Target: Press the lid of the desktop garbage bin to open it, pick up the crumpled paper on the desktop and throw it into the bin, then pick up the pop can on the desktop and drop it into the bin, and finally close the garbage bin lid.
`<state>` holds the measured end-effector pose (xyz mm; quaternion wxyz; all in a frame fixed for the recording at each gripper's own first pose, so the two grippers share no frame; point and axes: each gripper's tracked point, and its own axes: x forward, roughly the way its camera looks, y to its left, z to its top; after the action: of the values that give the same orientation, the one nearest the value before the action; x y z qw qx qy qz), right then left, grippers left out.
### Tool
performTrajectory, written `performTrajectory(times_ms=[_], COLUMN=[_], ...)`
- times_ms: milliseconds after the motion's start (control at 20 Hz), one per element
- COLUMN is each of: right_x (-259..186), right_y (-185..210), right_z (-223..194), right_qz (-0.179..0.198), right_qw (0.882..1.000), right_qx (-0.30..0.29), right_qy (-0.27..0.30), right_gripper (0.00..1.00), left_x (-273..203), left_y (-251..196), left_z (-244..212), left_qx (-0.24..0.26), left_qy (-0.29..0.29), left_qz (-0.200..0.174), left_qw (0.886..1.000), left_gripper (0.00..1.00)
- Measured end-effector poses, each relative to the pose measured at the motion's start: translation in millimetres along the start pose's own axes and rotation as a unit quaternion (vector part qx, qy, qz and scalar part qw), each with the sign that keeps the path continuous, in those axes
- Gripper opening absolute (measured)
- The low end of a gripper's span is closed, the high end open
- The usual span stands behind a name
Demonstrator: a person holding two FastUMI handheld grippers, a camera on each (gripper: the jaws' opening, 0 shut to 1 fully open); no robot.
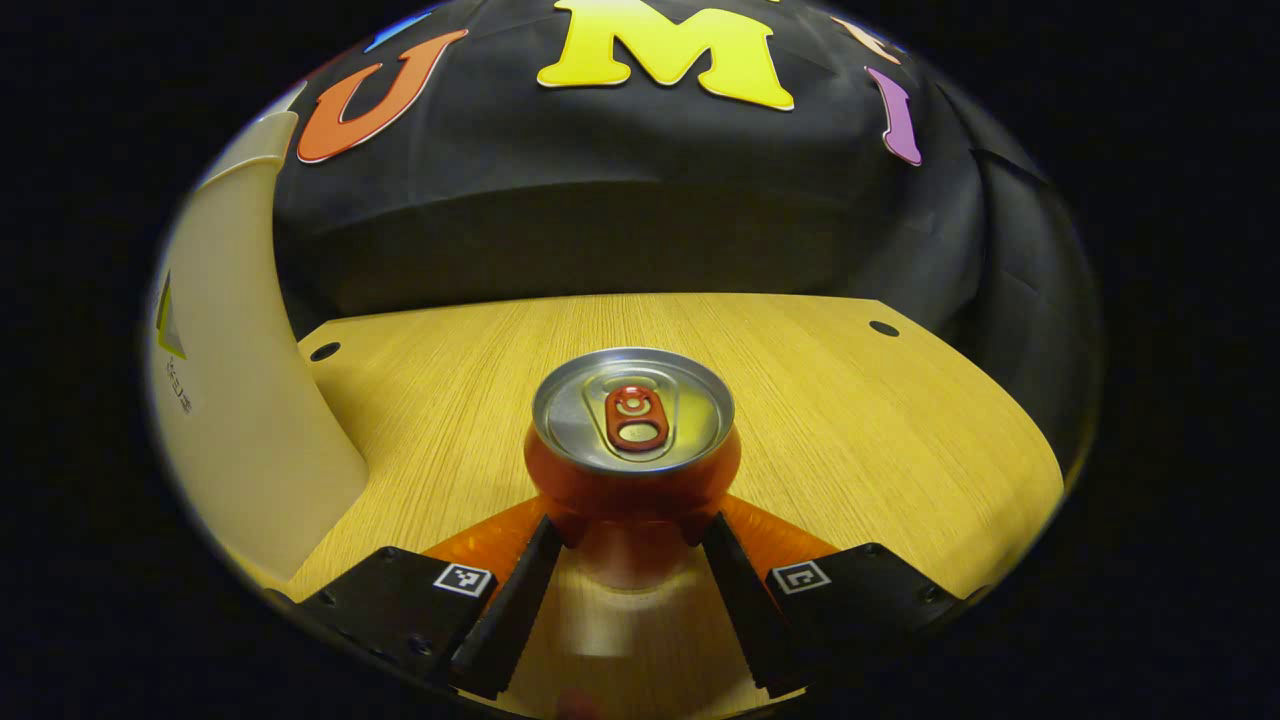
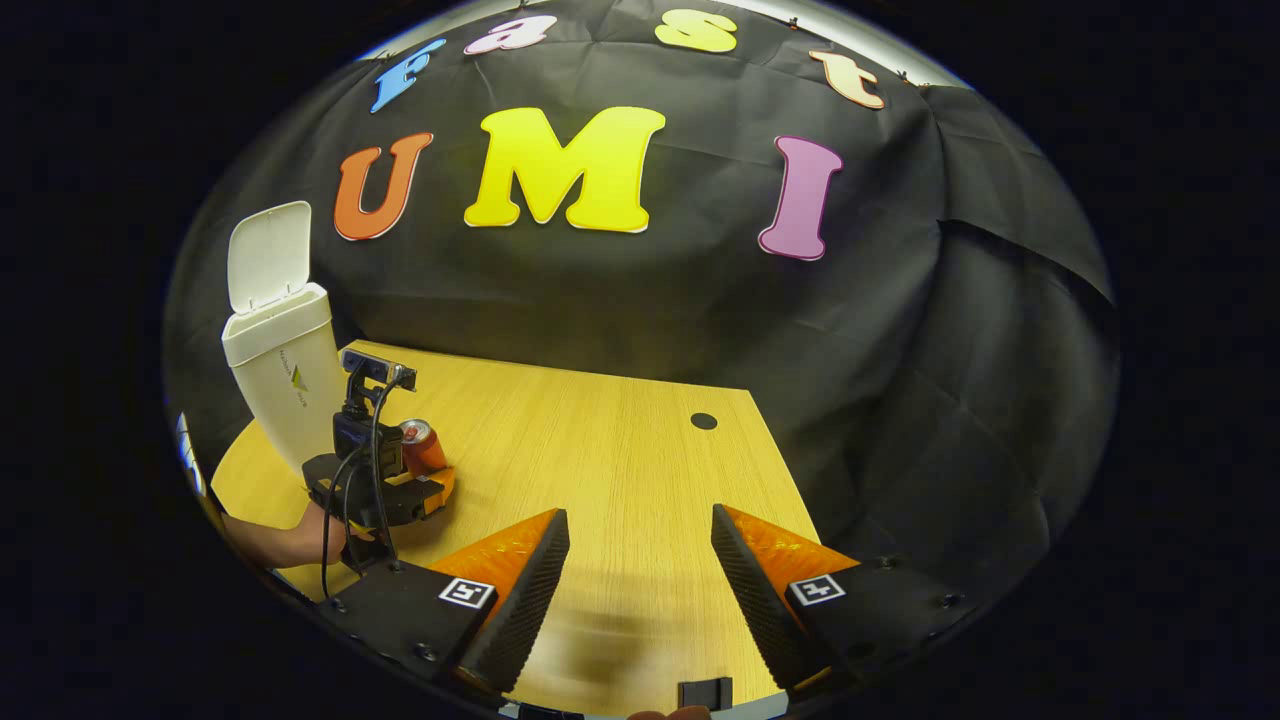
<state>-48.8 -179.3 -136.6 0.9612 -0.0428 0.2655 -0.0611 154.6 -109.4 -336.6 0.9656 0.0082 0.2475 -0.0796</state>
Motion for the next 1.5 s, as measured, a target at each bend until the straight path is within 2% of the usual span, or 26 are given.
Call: performTrajectory(times_ms=[250,400,600,750,1050,1200,1400,1450,1500], right_x=[-9,-12,-12,-16,0,8,14,15,16], right_y=[21,33,54,74,102,116,136,139,143], right_z=[11,16,33,48,68,73,75,74,74], right_qz=[0.016,0.028,0.048,0.071,0.101,0.113,0.134,0.139,0.144], right_qw=[0.999,0.998,0.996,0.994,0.989,0.988,0.987,0.986,0.986], right_qx=[0.016,0.032,0.050,0.049,0.074,0.074,0.061,0.061,0.060], right_qy=[-0.024,-0.036,-0.059,-0.072,-0.076,-0.070,-0.065,-0.063,-0.061], right_gripper=[0.91,0.91,0.91,0.91,0.91,0.90,0.91,0.90,0.90], left_x=[-50,-87,-133,-152,-174,-169,-171,-171,-172], left_y=[-4,4,52,115,243,274,288,288,288], left_z=[65,130,212,244,231,209,189,188,188], left_qx=[-0.011,0.000,0.000,-0.019,-0.059,-0.076,-0.080,-0.079,-0.077], left_qy=[-0.045,-0.093,-0.157,-0.177,-0.129,-0.094,-0.053,-0.051,-0.048], left_qz=[-0.016,-0.013,0.021,0.078,0.196,0.217,0.234,0.236,0.237], left_qw=[0.999,0.996,0.987,0.981,0.970,0.969,0.968,0.967,0.967], left_gripper=[0.86,0.85,0.84,0.84,0.85,0.85,0.87,0.93,0.87])
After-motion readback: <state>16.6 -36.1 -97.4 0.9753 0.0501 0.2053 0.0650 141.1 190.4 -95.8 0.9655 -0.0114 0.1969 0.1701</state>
